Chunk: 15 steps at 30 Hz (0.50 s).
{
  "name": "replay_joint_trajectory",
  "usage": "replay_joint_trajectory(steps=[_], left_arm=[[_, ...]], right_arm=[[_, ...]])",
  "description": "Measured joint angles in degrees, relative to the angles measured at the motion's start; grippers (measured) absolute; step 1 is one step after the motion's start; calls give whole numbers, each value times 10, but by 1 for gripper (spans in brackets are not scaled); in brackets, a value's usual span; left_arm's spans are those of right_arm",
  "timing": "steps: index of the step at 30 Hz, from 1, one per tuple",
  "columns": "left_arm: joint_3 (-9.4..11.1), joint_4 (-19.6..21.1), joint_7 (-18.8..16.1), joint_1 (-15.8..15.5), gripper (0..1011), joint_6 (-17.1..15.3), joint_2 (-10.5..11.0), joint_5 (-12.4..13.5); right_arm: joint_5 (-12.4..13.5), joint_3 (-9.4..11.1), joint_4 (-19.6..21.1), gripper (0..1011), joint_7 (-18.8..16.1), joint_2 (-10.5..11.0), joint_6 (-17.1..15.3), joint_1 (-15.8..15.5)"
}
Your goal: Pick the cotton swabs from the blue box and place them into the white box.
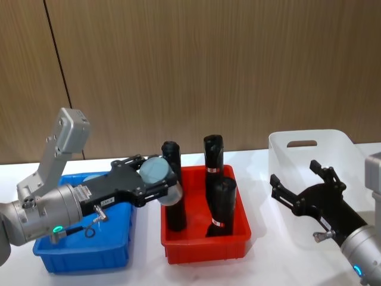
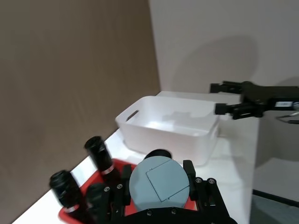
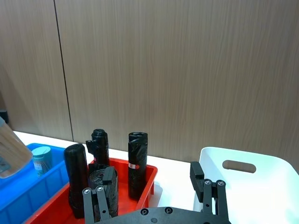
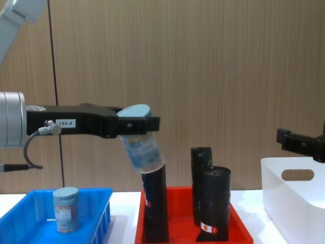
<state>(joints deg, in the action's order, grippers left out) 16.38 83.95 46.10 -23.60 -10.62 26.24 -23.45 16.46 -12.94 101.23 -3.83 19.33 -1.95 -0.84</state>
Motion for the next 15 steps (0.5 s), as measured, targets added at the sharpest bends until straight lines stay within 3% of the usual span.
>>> replay_joint_trajectory(steps=[15], left_arm=[[14, -32, 130, -23, 668, 40, -12, -37]], right_arm=[[0, 0, 0, 1002, 0, 0, 0, 0]])
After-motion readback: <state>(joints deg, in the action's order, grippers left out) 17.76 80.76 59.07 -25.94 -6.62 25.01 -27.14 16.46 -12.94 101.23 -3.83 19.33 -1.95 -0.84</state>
